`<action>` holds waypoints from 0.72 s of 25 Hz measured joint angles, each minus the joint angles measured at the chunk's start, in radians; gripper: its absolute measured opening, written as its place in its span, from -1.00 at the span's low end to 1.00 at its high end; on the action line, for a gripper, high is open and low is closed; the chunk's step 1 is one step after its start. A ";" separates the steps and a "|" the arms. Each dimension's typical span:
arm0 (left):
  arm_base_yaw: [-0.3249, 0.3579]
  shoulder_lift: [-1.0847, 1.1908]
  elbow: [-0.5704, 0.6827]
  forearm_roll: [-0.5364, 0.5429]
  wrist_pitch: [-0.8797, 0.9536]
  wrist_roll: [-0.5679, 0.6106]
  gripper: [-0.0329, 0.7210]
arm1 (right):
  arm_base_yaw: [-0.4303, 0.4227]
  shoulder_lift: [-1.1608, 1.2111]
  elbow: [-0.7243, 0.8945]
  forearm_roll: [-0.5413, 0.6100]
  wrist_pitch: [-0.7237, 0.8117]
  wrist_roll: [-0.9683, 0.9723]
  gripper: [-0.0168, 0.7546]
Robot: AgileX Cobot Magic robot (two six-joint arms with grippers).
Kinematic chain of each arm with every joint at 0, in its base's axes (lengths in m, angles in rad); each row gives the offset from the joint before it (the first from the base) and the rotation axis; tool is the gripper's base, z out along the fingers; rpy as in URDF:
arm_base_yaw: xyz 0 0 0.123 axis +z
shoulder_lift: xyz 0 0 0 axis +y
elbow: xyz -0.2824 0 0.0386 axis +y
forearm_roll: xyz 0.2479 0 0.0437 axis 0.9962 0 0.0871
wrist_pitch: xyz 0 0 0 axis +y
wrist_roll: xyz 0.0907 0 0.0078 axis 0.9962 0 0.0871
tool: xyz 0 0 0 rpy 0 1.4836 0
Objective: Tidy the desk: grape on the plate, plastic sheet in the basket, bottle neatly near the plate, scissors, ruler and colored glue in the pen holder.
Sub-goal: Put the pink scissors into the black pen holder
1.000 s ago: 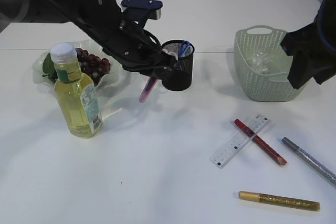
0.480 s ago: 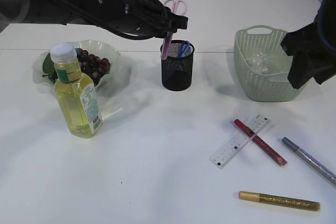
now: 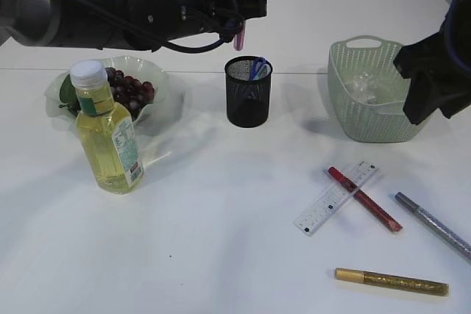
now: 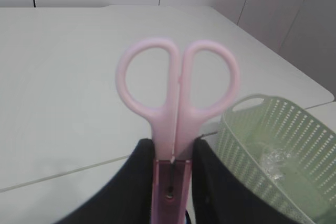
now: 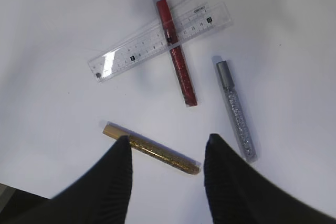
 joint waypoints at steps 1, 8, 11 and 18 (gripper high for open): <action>0.000 0.007 0.000 0.000 -0.017 0.000 -0.50 | 0.000 0.000 0.000 0.000 0.000 0.000 -0.01; 0.000 0.050 0.000 0.000 -0.103 0.000 -0.50 | 0.000 0.000 0.000 0.000 0.000 0.000 -0.01; 0.000 0.076 0.000 0.000 -0.139 0.000 -0.50 | 0.000 0.000 0.000 0.000 0.000 0.000 -0.01; -0.002 0.114 0.000 0.000 -0.179 0.000 -0.50 | 0.000 0.000 0.000 0.000 0.000 0.000 -0.01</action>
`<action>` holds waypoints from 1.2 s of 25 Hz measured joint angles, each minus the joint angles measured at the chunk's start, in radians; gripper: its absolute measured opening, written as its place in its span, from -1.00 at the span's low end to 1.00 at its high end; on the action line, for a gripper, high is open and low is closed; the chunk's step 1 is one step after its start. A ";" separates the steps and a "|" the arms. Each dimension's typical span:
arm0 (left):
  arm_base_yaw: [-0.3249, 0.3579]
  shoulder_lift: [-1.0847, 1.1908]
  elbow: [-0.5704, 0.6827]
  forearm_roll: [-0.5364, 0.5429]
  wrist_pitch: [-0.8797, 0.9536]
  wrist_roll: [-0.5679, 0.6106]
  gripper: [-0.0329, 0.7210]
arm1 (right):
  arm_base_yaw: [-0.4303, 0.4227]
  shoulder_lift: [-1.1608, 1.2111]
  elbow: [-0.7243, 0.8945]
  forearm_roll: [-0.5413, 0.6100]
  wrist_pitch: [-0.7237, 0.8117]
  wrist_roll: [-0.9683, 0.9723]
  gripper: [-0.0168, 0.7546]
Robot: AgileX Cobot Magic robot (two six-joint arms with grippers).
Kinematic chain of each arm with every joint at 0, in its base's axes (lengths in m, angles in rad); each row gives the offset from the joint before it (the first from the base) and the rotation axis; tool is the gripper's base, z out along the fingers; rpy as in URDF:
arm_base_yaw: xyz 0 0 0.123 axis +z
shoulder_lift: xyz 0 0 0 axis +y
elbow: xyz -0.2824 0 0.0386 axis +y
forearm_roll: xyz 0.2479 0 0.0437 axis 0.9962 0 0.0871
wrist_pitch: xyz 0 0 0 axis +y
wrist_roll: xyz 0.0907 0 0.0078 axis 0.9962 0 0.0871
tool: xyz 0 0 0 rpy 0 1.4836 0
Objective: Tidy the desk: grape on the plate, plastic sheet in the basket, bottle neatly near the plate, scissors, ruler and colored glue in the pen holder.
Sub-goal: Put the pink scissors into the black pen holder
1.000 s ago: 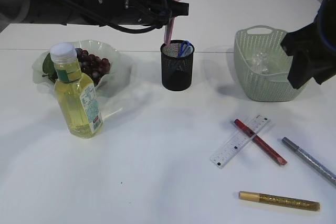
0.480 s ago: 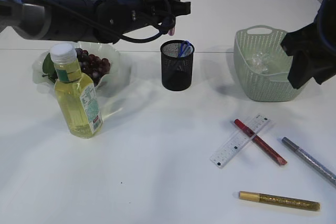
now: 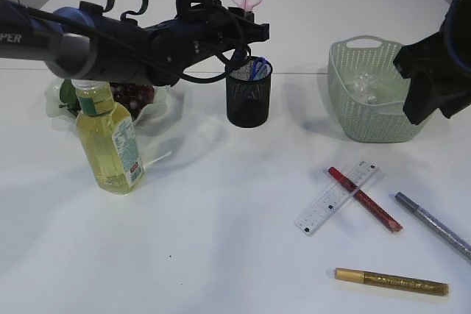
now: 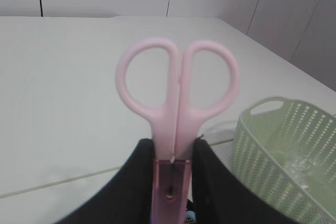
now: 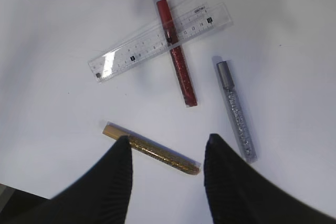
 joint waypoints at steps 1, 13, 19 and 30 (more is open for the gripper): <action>0.000 0.005 0.000 0.000 -0.007 0.000 -0.50 | 0.000 0.000 0.000 0.000 0.000 0.000 -0.01; -0.001 0.077 0.000 0.028 -0.096 0.000 -0.50 | 0.000 0.000 0.000 0.000 0.000 -0.004 -0.01; -0.001 0.081 0.000 0.033 -0.101 0.000 -0.44 | 0.000 0.000 0.000 0.000 0.000 -0.004 -0.01; -0.001 0.081 0.000 0.041 -0.103 0.000 -0.03 | 0.000 0.000 0.000 0.000 0.000 -0.004 -0.01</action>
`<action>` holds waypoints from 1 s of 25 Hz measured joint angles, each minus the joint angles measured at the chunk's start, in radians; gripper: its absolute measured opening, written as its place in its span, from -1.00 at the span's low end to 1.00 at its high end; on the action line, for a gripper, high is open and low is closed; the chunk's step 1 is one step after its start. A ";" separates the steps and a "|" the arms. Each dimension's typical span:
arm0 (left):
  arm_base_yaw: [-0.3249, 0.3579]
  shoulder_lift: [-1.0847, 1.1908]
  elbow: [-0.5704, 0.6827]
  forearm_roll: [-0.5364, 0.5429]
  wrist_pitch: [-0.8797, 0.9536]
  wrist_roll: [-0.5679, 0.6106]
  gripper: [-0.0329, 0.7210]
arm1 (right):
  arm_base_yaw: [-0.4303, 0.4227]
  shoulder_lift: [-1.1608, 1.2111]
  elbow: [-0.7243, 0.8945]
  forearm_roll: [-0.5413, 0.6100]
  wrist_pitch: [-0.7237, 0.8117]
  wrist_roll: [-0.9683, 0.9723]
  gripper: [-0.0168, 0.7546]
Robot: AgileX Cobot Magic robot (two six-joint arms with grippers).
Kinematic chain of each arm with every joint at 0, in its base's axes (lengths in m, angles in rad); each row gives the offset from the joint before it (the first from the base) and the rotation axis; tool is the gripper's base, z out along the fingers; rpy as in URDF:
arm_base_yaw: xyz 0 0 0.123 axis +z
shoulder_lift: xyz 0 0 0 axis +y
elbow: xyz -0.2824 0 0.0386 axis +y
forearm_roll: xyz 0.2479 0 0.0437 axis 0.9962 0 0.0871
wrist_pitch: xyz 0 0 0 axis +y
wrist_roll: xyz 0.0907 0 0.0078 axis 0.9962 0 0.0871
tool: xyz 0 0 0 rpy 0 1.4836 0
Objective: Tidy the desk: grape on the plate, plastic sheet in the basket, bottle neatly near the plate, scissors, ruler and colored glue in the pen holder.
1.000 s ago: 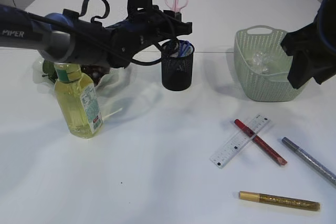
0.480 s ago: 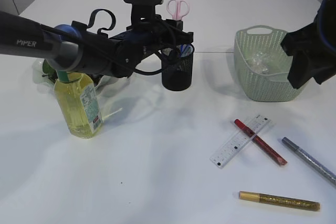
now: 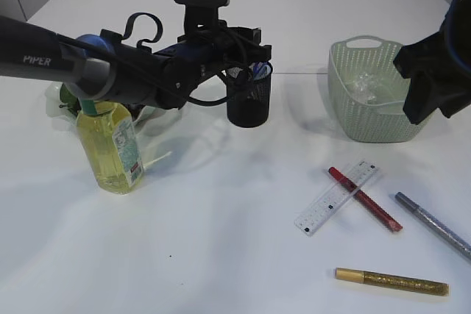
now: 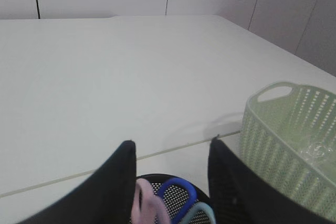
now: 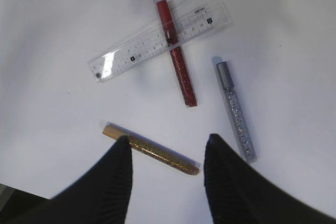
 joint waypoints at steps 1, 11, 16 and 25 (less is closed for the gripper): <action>0.000 0.000 0.000 0.003 -0.002 0.000 -0.02 | 0.000 0.000 0.000 0.000 0.000 0.000 -0.01; 0.000 -0.149 0.000 0.019 0.333 0.000 -0.02 | 0.000 0.000 0.000 0.000 -0.006 -0.014 -0.01; 0.000 -0.287 0.000 0.028 0.710 0.000 -0.08 | 0.000 0.000 0.000 0.000 -0.008 -0.014 -0.01; 0.013 -0.547 0.000 0.112 1.363 0.000 -0.09 | 0.000 0.000 0.000 0.031 -0.021 -0.020 -0.01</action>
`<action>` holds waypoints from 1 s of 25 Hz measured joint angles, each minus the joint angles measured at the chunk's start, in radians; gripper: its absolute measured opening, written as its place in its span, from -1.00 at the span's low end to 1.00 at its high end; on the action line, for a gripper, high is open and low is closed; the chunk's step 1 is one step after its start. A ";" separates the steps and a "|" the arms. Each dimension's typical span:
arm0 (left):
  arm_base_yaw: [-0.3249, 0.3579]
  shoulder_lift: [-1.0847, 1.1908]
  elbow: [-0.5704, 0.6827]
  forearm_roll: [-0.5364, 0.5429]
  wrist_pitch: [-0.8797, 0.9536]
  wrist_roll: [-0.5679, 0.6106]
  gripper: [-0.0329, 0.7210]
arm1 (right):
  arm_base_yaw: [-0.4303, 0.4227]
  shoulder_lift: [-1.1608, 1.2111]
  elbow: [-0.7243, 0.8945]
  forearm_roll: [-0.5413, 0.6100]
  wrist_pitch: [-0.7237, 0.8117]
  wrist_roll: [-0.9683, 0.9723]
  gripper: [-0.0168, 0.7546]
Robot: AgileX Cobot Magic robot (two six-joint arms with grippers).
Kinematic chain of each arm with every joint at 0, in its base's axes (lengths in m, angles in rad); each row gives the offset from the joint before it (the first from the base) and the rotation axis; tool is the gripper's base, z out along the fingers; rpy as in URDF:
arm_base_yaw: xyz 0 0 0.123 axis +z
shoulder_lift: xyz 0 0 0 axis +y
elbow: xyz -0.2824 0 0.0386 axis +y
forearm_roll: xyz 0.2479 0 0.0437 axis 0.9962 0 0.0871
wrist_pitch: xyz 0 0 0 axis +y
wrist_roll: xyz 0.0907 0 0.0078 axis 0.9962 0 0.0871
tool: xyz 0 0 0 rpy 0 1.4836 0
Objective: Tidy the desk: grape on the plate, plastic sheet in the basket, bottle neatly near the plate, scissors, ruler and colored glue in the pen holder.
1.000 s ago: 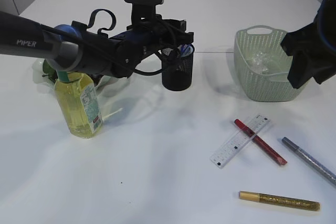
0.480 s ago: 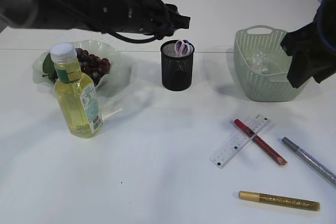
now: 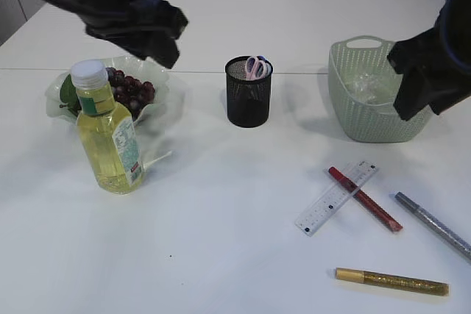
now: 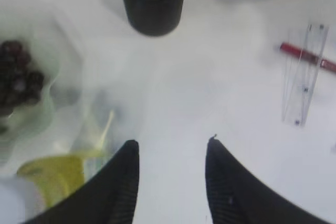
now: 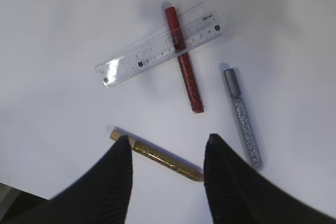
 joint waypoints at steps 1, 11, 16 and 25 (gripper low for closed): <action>0.000 -0.021 0.000 0.021 0.071 0.000 -0.09 | 0.000 0.000 0.000 0.008 -0.009 0.000 -0.01; 0.018 -0.056 0.008 0.143 0.353 0.000 -0.10 | 0.000 0.017 0.000 0.175 -0.060 0.112 -0.01; 0.103 -0.064 0.080 0.129 0.354 0.000 -0.10 | 0.000 0.027 0.002 0.149 -0.100 0.310 -0.01; 0.291 -0.183 0.275 0.070 0.340 -0.002 -0.10 | 0.061 0.072 0.002 -0.069 -0.103 0.805 -0.01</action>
